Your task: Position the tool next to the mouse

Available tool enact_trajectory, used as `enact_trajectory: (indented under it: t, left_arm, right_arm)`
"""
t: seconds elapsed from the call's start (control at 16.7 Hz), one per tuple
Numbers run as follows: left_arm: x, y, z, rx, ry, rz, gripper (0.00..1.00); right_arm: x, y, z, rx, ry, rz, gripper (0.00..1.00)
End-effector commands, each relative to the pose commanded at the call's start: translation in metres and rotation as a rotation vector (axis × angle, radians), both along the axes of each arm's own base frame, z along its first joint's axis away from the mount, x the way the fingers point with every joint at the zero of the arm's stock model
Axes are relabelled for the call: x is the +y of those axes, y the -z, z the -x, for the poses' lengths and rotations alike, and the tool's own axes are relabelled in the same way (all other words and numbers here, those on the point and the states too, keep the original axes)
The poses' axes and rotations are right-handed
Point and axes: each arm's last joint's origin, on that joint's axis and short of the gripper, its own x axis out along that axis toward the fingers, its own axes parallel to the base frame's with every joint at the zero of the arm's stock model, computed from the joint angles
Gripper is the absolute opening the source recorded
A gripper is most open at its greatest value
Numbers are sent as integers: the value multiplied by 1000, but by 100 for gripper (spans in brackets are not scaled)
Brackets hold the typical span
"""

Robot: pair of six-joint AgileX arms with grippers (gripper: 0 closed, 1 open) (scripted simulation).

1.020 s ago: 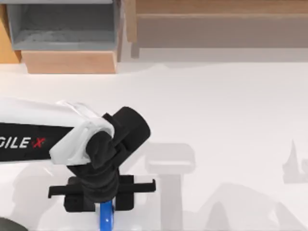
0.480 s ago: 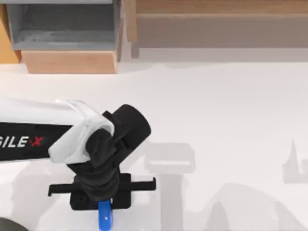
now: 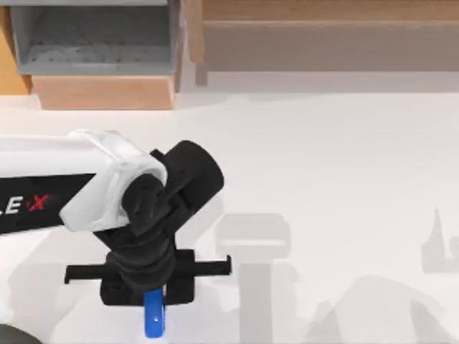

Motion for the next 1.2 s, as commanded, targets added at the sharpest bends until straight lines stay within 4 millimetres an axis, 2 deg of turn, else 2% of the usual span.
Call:
enact_trajectory:
  t: [0.18,0.36,0.54,0.72,0.9,1.02,1.2]
  left_arm:
    - [2,0,-4,0,0,-1,0]
    - [17,-5,-26,-5,1,1,0]
    - [50,-6,-57,14,21,-14,0]
    - [98,-7,-84,36,51,-23,0]
    - [141,-13,-102,29,61,-20,0]
    - [159,-17,-108,17,61,-18,0]
    - [163,-18,-109,13,60,-17,0]
  right_arm:
    - [0,0,0,0,0,0,100]
    - [0,0,0,0,0,0,100]
    - [0,0,0,0,0,0,100]
    - [0,0,0,0,0,0,100]
    - [0,0,0,0,0,0,100]
    - [0,0,0,0,0,0,100]
    - [0,0,0,0,0,0,100]
